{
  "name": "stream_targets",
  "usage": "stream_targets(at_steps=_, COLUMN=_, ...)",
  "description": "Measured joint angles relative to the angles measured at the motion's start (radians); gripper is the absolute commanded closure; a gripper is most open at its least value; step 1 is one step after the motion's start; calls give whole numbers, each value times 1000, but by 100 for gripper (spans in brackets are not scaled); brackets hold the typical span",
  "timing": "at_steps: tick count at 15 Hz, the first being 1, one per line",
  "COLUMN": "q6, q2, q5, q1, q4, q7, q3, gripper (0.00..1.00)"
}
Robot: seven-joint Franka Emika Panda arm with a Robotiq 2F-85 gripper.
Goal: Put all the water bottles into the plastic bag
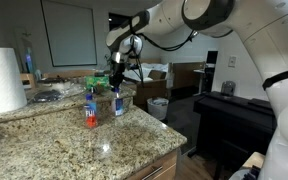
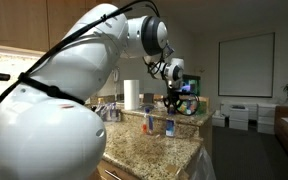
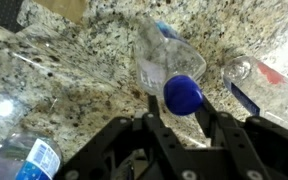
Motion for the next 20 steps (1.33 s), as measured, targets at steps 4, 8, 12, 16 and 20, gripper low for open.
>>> stream_targets(at_steps=4, q6=0, q2=0, q5=-17, q1=0, q4=2, q7=11, q3=-2, gripper=90)
stream_targets(at_steps=8, q6=-1, q2=0, q5=-18, q1=0, q4=4, q7=11, q3=-2, gripper=71)
stream_targets(at_steps=12, q6=-2, q2=0, q5=-18, q1=2, q4=10, q7=11, q3=6, gripper=59)
stream_targets(at_steps=16, q6=-2, q2=0, q5=-18, q1=8, q4=17, q7=11, q3=10, gripper=33)
stream_targets(at_steps=20, q6=-4, q2=0, q5=-18, q1=9, q4=17, q7=11, q3=10, gripper=7)
